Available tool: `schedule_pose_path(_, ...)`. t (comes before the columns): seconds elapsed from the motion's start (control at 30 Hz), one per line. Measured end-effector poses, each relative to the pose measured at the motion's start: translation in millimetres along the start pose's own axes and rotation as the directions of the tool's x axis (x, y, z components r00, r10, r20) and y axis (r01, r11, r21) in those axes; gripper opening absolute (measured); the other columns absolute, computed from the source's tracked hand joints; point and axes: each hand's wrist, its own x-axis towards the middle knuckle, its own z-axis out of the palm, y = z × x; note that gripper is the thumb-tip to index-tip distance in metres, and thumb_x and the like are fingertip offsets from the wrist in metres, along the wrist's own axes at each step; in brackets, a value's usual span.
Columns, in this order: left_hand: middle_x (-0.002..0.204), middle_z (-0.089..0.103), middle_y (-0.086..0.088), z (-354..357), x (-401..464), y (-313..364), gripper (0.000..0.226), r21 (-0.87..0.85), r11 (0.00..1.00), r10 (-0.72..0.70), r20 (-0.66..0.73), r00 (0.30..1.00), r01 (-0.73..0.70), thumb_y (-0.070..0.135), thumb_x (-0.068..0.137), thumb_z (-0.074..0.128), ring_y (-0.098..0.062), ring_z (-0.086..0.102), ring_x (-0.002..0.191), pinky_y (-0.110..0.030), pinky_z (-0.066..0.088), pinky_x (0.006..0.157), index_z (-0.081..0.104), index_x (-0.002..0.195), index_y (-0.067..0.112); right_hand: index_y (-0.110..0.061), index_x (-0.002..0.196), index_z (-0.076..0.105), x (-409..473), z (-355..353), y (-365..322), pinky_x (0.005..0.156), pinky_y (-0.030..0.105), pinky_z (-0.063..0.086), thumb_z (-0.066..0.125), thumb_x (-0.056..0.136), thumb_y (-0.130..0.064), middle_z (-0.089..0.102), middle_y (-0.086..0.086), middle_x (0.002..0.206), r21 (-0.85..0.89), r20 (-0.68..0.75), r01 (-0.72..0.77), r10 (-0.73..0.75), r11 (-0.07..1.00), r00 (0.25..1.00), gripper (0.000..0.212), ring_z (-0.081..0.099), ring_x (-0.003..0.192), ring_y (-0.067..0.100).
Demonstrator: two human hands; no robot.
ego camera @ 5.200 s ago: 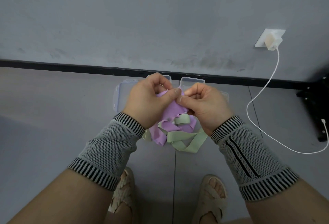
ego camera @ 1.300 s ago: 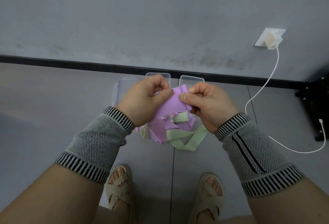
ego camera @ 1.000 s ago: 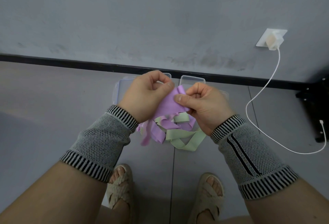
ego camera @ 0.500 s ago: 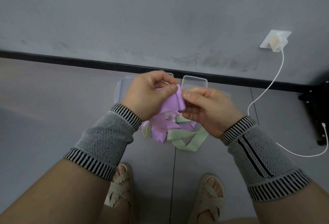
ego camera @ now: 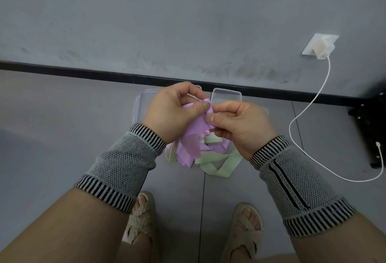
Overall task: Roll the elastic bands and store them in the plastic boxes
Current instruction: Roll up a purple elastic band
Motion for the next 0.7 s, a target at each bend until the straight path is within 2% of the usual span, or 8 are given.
schedule_pose_path(0.07,0.062,0.067,0.007,-2,1,0,0.013,-0.016,1.000,-0.011,-0.011,1.000,0.010,0.008,0.081,0.069,0.001,0.060,0.057,-0.013,0.047,0.060,0.062,0.078,0.018,-0.009,0.085,0.065,1,1,1,0.057,0.024,0.051,0.069,0.079,-0.001,0.066,0.004,0.061,0.021,-0.013,0.019,-0.019,1.000,1.000,0.011,0.060,0.056,0.014)
schedule_pose_path(0.17,0.067,0.068,0.000,-7,3,-2,0.012,-0.062,0.997,-0.053,-0.061,0.997,0.049,0.011,0.082,0.069,-0.005,0.059,0.060,-0.020,0.048,0.061,0.062,0.078,0.019,-0.013,0.087,0.059,-2,-1,-2,0.067,0.030,0.055,0.065,0.084,-0.001,0.069,0.004,0.068,0.142,0.011,0.076,-0.078,0.987,0.997,0.014,0.063,0.065,0.020)
schedule_pose_path(0.33,0.073,0.070,-0.011,-13,4,-4,0.009,-0.107,0.988,-0.119,-0.095,0.988,0.109,0.015,0.083,0.068,-0.015,0.060,0.063,-0.030,0.048,0.062,0.063,0.077,0.020,-0.023,0.096,0.066,-13,0,-3,0.081,0.037,0.058,0.067,0.079,0.008,0.075,0.004,0.084,-0.171,0.105,0.280,-0.265,0.945,0.959,0.035,0.071,0.082,0.027)
schedule_pose_path(0.43,0.078,0.071,-0.017,-14,3,-4,0.010,-0.144,0.982,-0.134,-0.075,0.988,0.122,0.014,0.084,0.068,-0.022,0.060,0.066,-0.036,0.049,0.065,0.064,0.079,0.021,-0.024,0.094,0.068,-13,4,-2,0.080,0.035,0.058,0.068,0.078,0.010,0.075,-0.001,0.086,-0.208,0.083,0.340,-0.330,0.917,0.940,0.037,0.072,0.084,0.021)
schedule_pose_path(0.6,0.070,0.070,-0.005,-14,2,-4,0.010,-0.155,0.980,-0.132,-0.053,0.990,0.123,0.012,0.084,0.066,-0.011,0.061,0.062,-0.025,0.051,0.060,0.069,0.087,0.022,-0.021,0.091,0.070,-11,5,0,0.079,0.030,0.058,0.069,0.076,0.011,0.074,-0.004,0.086,-0.189,0.063,0.375,-0.370,0.907,0.927,0.036,0.071,0.084,0.016)
schedule_pose_path(0.7,0.070,0.070,-0.003,-13,3,-5,0.009,-0.170,0.978,-0.136,-0.056,0.989,0.125,0.011,0.084,0.067,-0.011,0.062,0.064,-0.025,0.053,0.063,0.070,0.086,0.019,-0.023,0.086,0.072,-12,6,1,0.064,0.025,0.058,0.070,0.077,0.008,0.074,-0.005,0.079,-0.179,0.026,0.355,-0.356,0.918,0.934,0.033,0.071,0.077,0.012)
